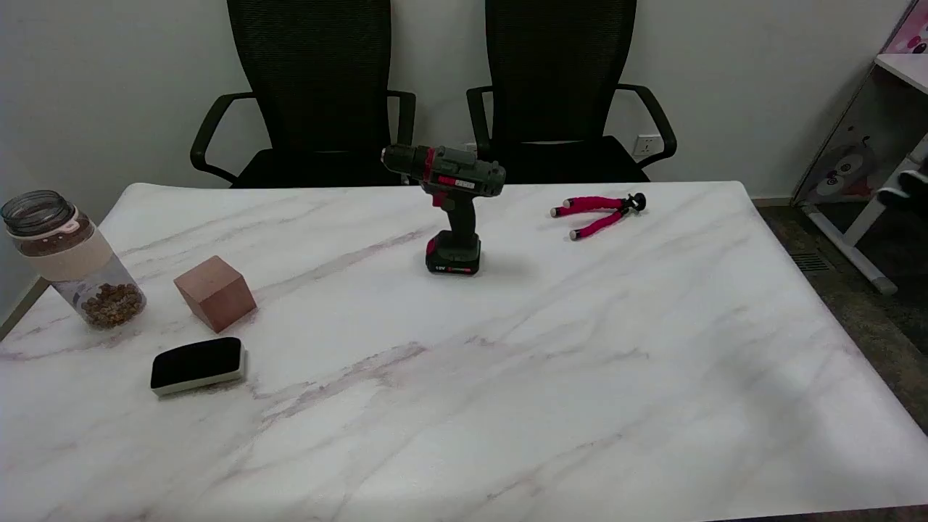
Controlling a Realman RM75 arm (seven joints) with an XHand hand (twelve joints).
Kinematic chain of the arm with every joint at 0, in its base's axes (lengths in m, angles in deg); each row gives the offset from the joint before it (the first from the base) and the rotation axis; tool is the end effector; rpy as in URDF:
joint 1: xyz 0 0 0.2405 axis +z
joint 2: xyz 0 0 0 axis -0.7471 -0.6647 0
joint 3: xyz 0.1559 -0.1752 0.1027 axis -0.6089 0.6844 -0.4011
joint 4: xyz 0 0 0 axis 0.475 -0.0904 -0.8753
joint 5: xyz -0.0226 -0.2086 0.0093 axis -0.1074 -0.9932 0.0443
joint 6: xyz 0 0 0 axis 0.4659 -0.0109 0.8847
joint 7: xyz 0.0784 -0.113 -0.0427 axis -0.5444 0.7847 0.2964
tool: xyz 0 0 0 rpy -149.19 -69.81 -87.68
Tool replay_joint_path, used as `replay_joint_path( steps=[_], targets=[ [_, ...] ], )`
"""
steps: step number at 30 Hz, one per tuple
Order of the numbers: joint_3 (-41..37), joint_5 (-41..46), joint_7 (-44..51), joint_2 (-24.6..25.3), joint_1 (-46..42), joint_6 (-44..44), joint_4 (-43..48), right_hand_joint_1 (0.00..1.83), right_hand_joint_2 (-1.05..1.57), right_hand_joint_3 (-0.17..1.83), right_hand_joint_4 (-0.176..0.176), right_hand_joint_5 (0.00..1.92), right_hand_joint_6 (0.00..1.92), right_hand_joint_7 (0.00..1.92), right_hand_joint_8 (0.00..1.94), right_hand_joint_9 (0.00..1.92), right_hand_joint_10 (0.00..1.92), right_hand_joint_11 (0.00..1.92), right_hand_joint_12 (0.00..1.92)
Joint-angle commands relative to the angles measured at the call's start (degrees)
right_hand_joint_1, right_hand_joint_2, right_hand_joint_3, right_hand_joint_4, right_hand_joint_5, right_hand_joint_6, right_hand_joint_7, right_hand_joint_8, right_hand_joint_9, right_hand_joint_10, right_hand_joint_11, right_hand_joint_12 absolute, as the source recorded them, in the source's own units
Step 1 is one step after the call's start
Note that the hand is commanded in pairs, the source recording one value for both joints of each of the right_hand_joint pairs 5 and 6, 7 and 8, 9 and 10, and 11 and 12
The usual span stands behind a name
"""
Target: Pick up the power screwdriver.
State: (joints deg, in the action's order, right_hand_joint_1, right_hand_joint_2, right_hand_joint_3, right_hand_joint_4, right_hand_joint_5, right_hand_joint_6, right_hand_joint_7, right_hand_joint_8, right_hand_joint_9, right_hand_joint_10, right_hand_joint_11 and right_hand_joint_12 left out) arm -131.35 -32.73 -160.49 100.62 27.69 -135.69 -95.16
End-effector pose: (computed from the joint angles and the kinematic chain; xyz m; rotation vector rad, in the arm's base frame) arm -0.2472 -0.1185 0.6030 1.1468 -0.4486 1.7211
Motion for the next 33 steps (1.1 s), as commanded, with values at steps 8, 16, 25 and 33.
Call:
replay_joint_path(
  steps=[8, 16, 25, 33],
  targets=[
    [12.4, -28.7, 3.6, 10.3, 23.7, 26.4, -2.1, 0.96, -0.34, 0.76, 0.046, 0.26, 0.26, 0.26, 0.26, 0.36, 0.36, 0.42, 0.42],
    [20.7, -29.8, 3.6, 17.3, 34.9, 28.2, 1.2, 0.96, -0.33, 0.72, 0.051, 0.25, 0.25, 0.25, 0.25, 0.36, 0.36, 0.42, 0.42],
    [22.2, -35.3, 5.0, 20.3, 40.4, 33.7, -1.3, 0.96, -0.29, 0.69, 0.050, 0.25, 0.25, 0.25, 0.25, 0.37, 0.37, 0.45, 0.45],
    [23.4, -37.3, 8.4, 24.0, 45.5, 38.9, -0.2, 0.96, -0.29, 0.74, 0.055, 0.24, 0.24, 0.24, 0.24, 0.38, 0.38, 0.46, 0.46]
  ],
)
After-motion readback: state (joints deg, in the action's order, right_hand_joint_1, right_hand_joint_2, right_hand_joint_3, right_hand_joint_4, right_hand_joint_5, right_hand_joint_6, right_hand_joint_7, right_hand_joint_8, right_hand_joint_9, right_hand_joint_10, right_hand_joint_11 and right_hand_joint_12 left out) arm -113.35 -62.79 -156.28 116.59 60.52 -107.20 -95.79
